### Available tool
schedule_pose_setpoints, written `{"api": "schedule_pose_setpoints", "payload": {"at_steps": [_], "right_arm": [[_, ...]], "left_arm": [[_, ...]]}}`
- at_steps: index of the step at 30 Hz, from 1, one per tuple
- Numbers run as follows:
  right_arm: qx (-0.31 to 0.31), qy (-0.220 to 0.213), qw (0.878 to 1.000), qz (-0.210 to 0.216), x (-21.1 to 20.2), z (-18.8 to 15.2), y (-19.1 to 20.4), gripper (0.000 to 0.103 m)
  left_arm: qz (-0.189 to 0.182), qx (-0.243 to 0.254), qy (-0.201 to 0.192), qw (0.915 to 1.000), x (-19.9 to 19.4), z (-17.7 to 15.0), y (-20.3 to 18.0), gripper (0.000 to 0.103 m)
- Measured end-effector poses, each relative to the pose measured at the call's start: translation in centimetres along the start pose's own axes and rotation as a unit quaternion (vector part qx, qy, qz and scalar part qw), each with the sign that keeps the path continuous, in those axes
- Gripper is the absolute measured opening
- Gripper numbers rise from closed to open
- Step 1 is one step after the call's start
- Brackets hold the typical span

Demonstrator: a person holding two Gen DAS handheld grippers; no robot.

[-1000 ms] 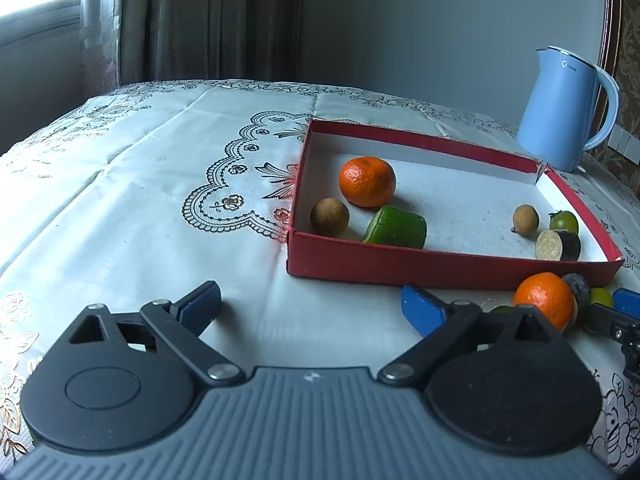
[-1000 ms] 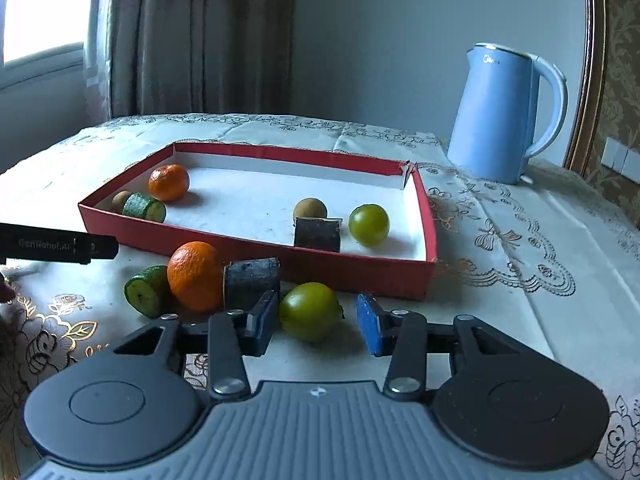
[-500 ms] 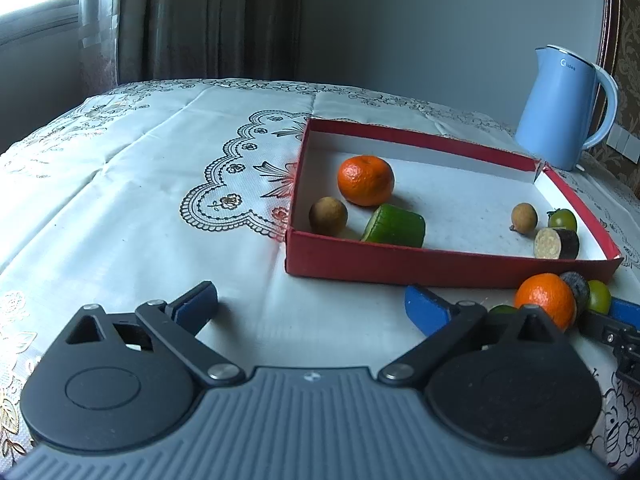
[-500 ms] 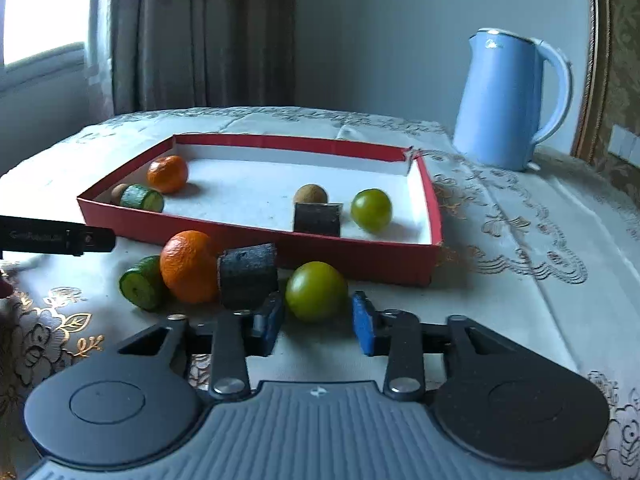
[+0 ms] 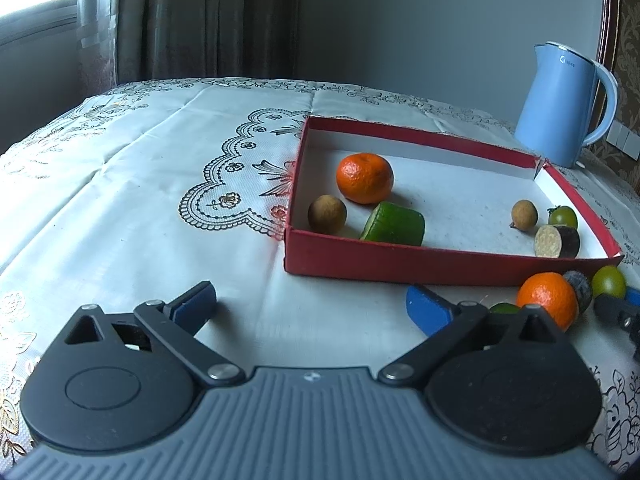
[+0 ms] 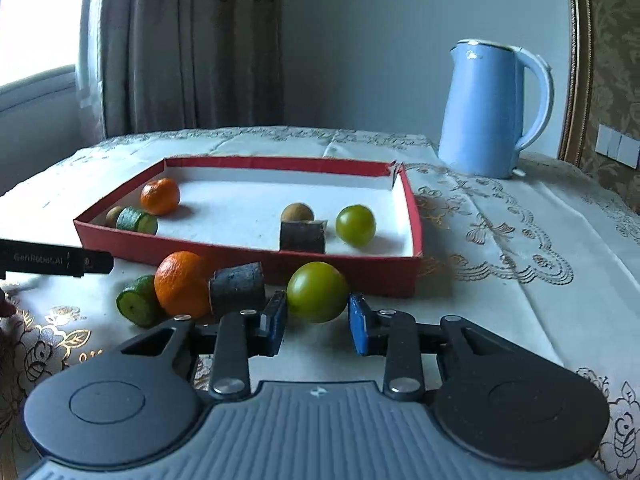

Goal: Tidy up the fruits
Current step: 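Close the right tool on the green lime, then lift the lime with the right tool over the box and lower it inside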

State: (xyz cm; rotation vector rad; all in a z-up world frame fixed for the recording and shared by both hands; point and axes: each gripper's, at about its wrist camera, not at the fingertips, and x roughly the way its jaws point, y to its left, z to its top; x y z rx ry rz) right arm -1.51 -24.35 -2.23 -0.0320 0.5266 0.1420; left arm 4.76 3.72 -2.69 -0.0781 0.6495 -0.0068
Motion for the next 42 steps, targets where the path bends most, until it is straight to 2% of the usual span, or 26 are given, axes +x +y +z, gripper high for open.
{"api": "schedule_pose_setpoints", "payload": {"at_steps": [16, 22, 26, 34, 42], "right_arm": [[0.016, -0.058, 0.998, -0.026, -1.9, 2.3, -1.0, 0.032], [0.027, -0.063, 0.997, -0.037, -1.2, 2.9, -1.9, 0.032], [0.025, -0.059, 0.997, -0.046, -0.3, 3.2, -2.2, 0.032], [0.026, -0.013, 0.998, -0.05, 2.8, 3.0, -2.9, 0.032], [0.015, -0.004, 0.999, -0.047, 3.9, 3.0, -2.3, 0.032]], "left_arm": [[0.019, 0.015, 0.009, 0.9997, 0.3, -0.1, -0.5, 0.103], [0.023, 0.02, 0.01, 0.9995, 0.4, -0.1, -0.6, 0.103], [0.026, 0.023, 0.011, 0.9993, 0.5, -0.1, -0.7, 0.103], [0.026, 0.024, 0.011, 0.9993, 0.5, -0.2, -0.7, 0.103], [0.026, 0.024, 0.011, 0.9993, 0.5, -0.2, -0.7, 0.103]]}}
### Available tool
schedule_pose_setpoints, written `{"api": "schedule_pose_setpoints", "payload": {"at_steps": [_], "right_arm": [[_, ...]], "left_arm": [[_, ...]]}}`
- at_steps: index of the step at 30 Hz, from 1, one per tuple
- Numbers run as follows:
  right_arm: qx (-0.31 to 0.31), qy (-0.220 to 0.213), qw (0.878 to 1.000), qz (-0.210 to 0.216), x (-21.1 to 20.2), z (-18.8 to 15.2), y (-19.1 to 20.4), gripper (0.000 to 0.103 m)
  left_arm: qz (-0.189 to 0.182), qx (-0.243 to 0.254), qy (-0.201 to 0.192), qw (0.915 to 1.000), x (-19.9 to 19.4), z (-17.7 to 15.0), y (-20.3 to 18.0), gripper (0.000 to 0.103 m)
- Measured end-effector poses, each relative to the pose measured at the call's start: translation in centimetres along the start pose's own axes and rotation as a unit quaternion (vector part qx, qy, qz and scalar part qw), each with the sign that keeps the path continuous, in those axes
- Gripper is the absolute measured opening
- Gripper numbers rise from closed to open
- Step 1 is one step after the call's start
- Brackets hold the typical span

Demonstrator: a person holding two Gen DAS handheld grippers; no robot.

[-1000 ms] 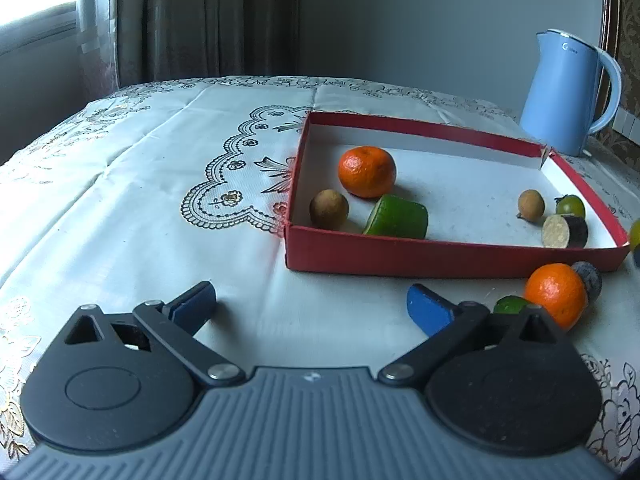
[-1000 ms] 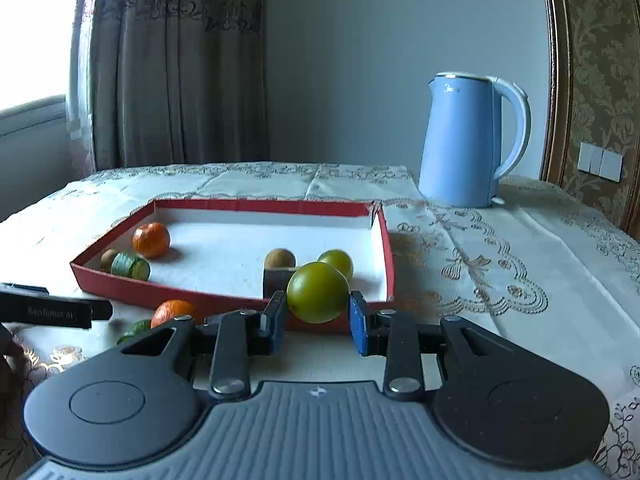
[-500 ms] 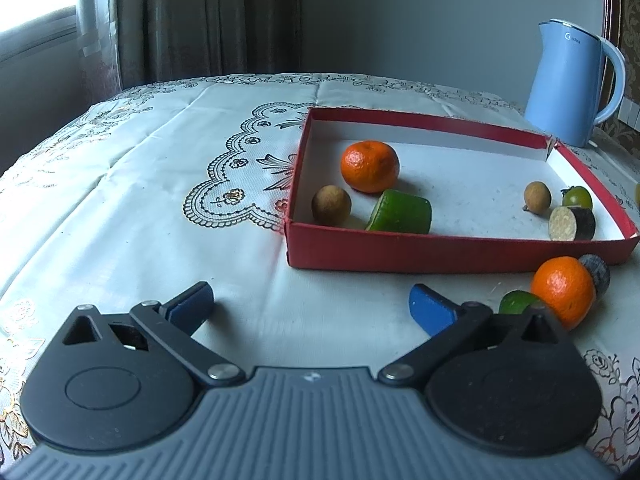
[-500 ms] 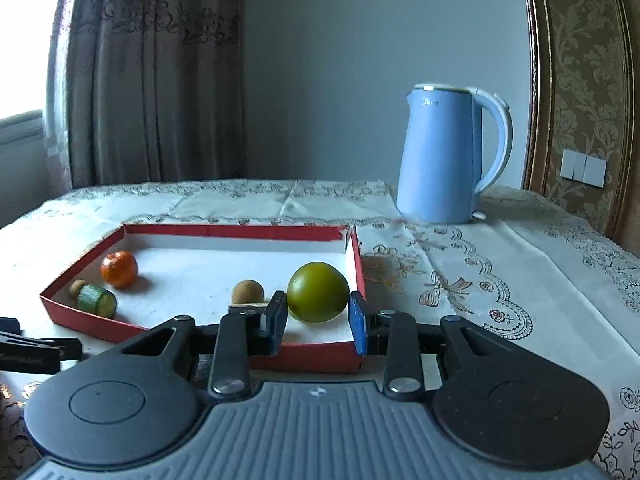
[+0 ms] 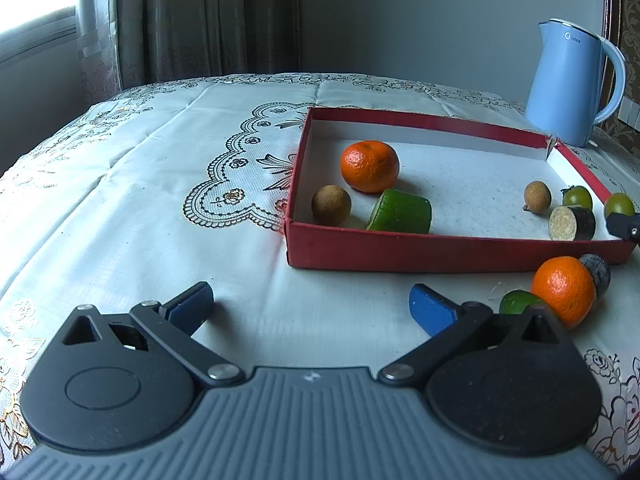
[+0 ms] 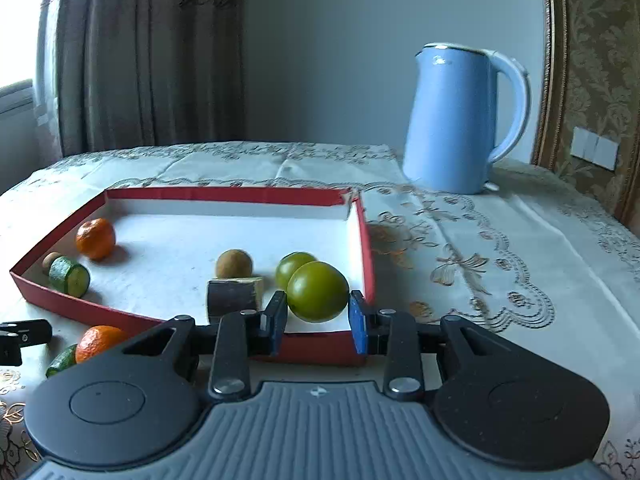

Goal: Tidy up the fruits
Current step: 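Lift the lime with the right tool over the box and lower it inside, then move the left tool down to the dark green avocado beside the box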

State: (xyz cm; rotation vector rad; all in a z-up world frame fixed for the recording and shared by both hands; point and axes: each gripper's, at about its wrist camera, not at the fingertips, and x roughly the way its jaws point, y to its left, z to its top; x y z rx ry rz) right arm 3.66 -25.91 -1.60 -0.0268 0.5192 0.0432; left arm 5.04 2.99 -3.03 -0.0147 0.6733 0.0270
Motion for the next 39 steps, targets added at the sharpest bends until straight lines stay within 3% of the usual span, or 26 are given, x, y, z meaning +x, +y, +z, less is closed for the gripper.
{"api": "schedule_pose_setpoints", "payload": {"at_steps": [11, 13, 15, 20, 21, 23, 29, 33, 39], "right_arm": [[-0.003, 0.014, 1.0, 0.001, 0.3, 0.5, 0.4, 0.033], [0.01, 0.003, 1.0, 0.006, -0.4, 0.5, 0.0, 0.038], [0.02, -0.013, 1.0, 0.012, -1.5, 0.2, -0.3, 0.05], [0.014, -0.067, 0.998, -0.008, -4.0, -1.3, -0.3, 0.055], [0.018, -0.076, 0.997, -0.019, -4.2, -1.8, -0.4, 0.065], [0.033, -0.081, 0.996, -0.017, -4.2, -2.3, -0.8, 0.072], [0.059, -0.11, 0.992, -0.007, -4.8, -2.4, -1.8, 0.075], [0.077, -0.12, 0.99, -0.013, -5.2, -2.6, -2.3, 0.086], [0.093, -0.12, 0.988, -0.022, -5.2, -2.7, -2.8, 0.086]], "left_arm": [[0.0, 0.0, 0.0, 1.0, 0.0, 0.0, 0.0, 0.103], [0.0, 0.0, 0.0, 1.0, 0.0, 0.0, 0.0, 0.103], [0.0, 0.0, 0.0, 1.0, 0.0, 0.0, 0.0, 0.103], [0.0, 0.0, 0.0, 1.0, 0.0, 0.0, 0.0, 0.103], [0.0, 0.0, 0.0, 1.0, 0.0, 0.0, 0.0, 0.103], [0.0, 0.0, 0.0, 1.0, 0.0, 0.0, -0.1, 0.103], [-0.001, 0.001, 0.001, 1.0, -0.1, 0.0, -0.1, 0.103], [-0.008, -0.005, 0.006, 0.9999, -1.0, 0.2, -0.2, 0.103], [-0.04, 0.016, -0.014, 0.999, -3.5, 0.5, -2.6, 0.103]]}}
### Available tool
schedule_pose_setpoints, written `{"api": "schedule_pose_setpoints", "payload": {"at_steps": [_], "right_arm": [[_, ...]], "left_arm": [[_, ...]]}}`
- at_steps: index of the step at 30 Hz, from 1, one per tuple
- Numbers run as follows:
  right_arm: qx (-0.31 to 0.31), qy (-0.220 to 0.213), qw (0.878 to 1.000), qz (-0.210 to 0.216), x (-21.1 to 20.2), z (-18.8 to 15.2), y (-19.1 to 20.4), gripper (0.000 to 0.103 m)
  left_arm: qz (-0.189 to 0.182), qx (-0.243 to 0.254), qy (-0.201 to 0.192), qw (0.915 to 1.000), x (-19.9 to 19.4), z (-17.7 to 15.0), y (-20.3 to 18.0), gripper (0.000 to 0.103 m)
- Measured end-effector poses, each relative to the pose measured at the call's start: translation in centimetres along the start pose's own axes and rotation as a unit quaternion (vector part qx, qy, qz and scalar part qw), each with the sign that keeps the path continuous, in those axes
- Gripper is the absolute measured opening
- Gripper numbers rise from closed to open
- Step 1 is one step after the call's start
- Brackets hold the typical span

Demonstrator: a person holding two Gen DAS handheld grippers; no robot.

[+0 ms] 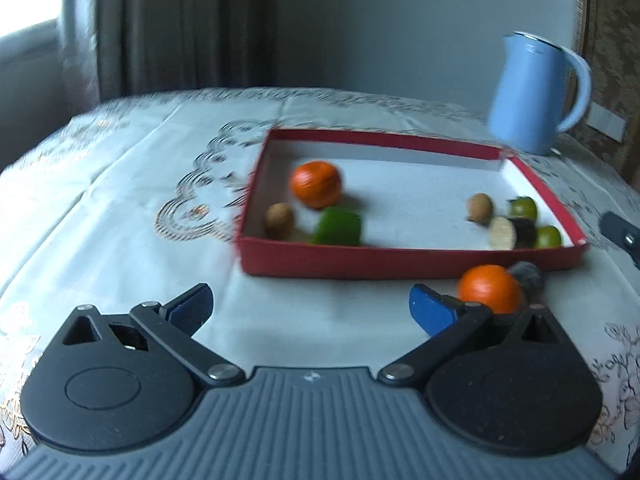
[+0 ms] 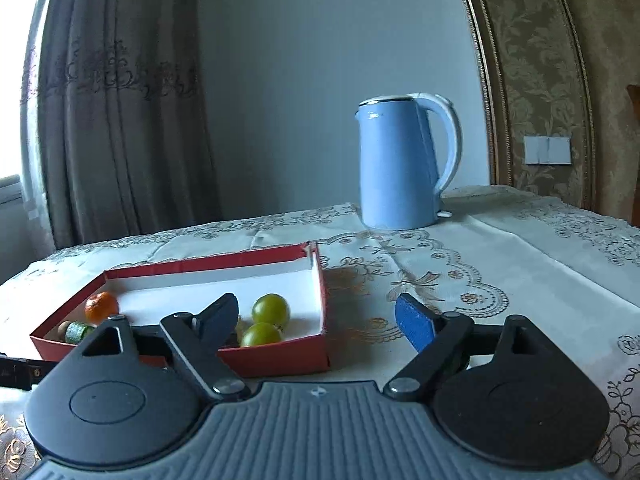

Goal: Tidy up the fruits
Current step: 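Move the left tool down to the dark green avocado beside the box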

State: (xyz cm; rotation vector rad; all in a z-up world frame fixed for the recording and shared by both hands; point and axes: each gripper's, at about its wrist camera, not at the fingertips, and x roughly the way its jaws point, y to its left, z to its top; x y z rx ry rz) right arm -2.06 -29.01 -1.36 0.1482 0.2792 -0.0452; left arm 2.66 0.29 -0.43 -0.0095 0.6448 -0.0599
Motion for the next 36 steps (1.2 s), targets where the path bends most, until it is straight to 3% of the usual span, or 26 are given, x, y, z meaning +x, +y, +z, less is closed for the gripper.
{"api": "schedule_pose_setpoints", "payload": {"at_steps": [6, 11, 17, 24, 28, 32, 36], "right_arm": [[0.0, -0.007, 1.0, -0.006, -0.2, 0.0, 0.0, 0.091], [-0.002, -0.012, 1.0, -0.011, -0.3, 0.0, 0.0, 0.092], [-0.007, -0.014, 1.0, -0.012, -0.4, 0.0, 0.2, 0.093], [-0.005, -0.014, 1.0, -0.018, -0.4, -0.1, 0.2, 0.095], [-0.006, -0.015, 1.0, -0.02, -0.4, 0.0, 0.2, 0.096], [-0.007, -0.014, 1.0, -0.022, -0.4, 0.0, 0.2, 0.097], [-0.007, -0.014, 1.0, -0.024, -0.4, 0.0, 0.2, 0.099]], "left_arm": [[0.017, 0.032, -0.015, 0.9992, -0.2, -0.5, -2.0, 0.103], [-0.019, -0.002, -0.006, 0.9998, -0.6, -0.4, -1.1, 0.103], [-0.048, 0.015, 0.0, 0.9987, -1.0, -1.2, -2.0, 0.103], [-0.044, 0.045, 0.01, 0.998, 0.0, -1.3, -3.3, 0.103], [-0.056, 0.026, 0.022, 0.9979, 0.6, -1.0, -2.7, 0.103], [-0.069, 0.027, 0.028, 0.9969, 1.1, -0.7, -2.9, 0.09], [-0.066, 0.04, 0.025, 0.9967, 1.5, -0.9, -3.4, 0.087]]}}
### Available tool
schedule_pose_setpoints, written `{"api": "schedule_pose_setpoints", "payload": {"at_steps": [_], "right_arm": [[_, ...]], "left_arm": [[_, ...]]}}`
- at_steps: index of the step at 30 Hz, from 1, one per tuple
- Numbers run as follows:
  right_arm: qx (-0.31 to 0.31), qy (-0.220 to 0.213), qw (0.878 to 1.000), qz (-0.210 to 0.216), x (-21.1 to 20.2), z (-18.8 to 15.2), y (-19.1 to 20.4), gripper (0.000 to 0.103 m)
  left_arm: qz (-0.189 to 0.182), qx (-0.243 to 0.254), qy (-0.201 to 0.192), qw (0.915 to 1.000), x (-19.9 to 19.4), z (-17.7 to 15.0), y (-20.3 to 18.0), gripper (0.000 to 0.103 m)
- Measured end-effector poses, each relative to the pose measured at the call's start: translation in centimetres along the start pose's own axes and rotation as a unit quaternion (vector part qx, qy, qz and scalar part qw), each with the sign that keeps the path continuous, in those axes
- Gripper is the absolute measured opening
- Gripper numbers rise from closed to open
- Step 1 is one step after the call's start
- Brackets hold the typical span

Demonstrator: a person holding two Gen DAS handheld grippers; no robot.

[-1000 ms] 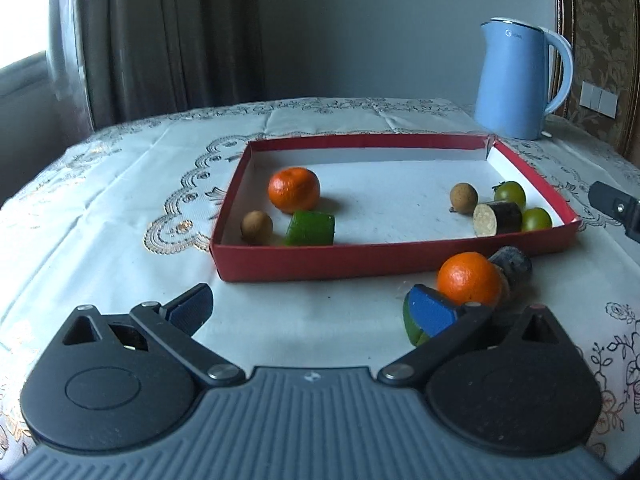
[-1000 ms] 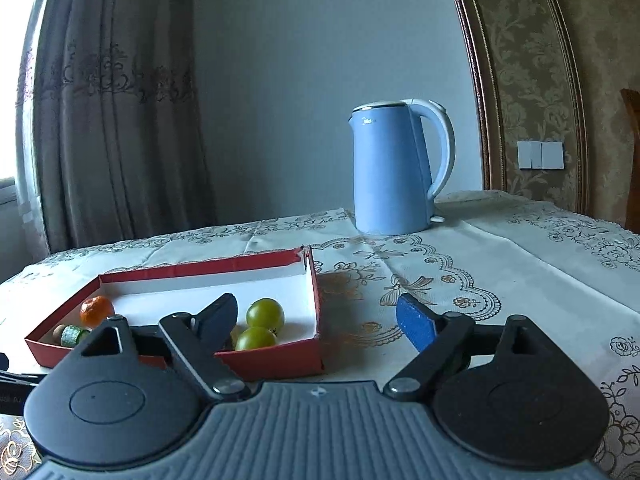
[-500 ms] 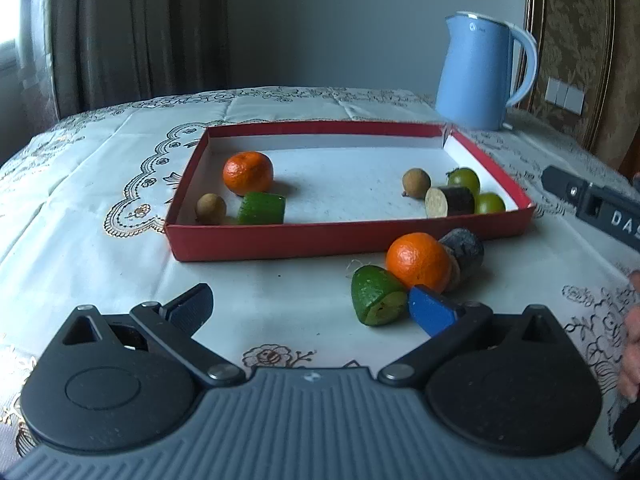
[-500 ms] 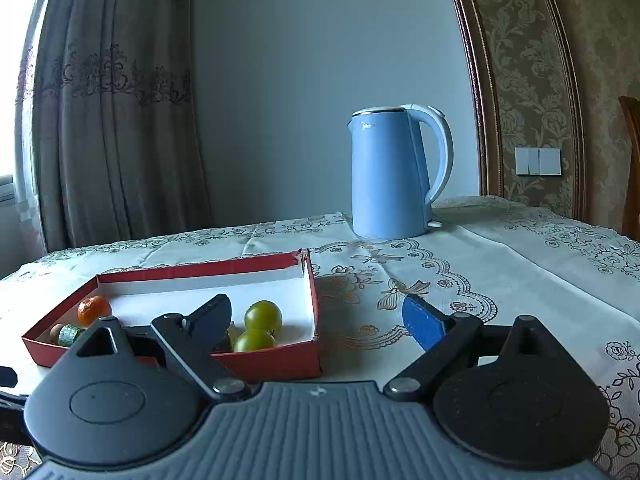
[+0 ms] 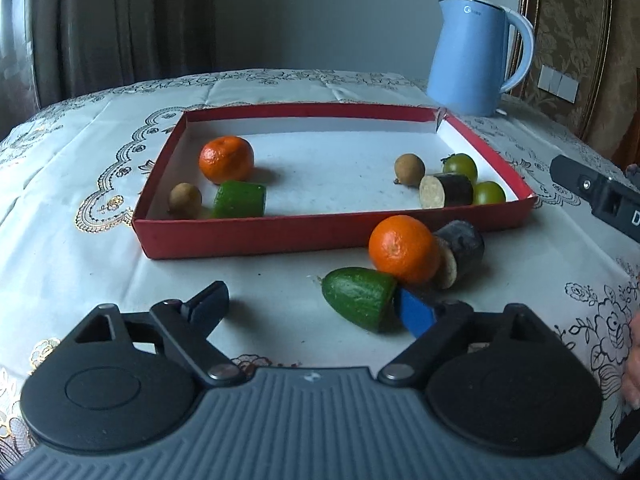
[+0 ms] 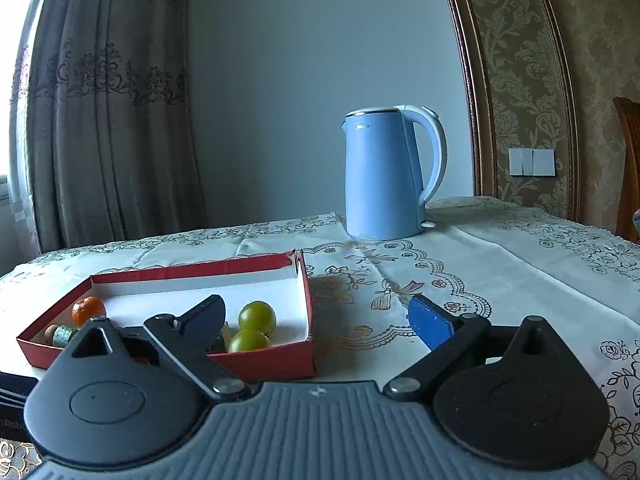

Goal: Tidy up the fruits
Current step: 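Move the left tool down to the dark green avocado beside the box, then close the left tool on the avocado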

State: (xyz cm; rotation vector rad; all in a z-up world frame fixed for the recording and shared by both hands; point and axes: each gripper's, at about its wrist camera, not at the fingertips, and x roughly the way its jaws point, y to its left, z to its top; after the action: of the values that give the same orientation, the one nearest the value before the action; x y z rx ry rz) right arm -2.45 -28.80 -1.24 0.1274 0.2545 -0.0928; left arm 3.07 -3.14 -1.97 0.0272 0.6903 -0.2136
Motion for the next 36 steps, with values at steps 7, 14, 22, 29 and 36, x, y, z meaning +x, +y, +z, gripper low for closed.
{"api": "schedule_pose_setpoints", "payload": {"at_steps": [7, 14, 22, 29, 36], "right_arm": [[0.0, 0.0, 1.0, -0.001, 0.0, 0.0, 0.0, 0.099], [0.003, 0.001, 1.0, -0.003, 0.1, -0.1, -0.2, 0.099], [0.002, 0.002, 1.0, -0.002, 0.1, 0.0, -0.1, 0.099], [0.002, 0.002, 1.0, -0.004, 0.2, 0.0, 0.0, 0.099], [0.002, 0.003, 1.0, -0.003, 0.2, 0.0, -0.1, 0.099]], "left_arm": [[-0.032, 0.023, -0.004, 0.9992, -0.4, 0.0, -0.6, 0.057], [-0.053, 0.039, -0.008, 0.9978, -0.6, -0.3, -1.0, 0.035], [-0.018, 0.044, -0.023, 0.9986, -1.5, -0.3, -0.8, 0.034], [0.006, 0.03, -0.036, 0.9989, -2.6, 0.6, 0.7, 0.033], [0.016, 0.014, -0.035, 0.9992, -2.7, 0.4, 1.7, 0.033]]}}
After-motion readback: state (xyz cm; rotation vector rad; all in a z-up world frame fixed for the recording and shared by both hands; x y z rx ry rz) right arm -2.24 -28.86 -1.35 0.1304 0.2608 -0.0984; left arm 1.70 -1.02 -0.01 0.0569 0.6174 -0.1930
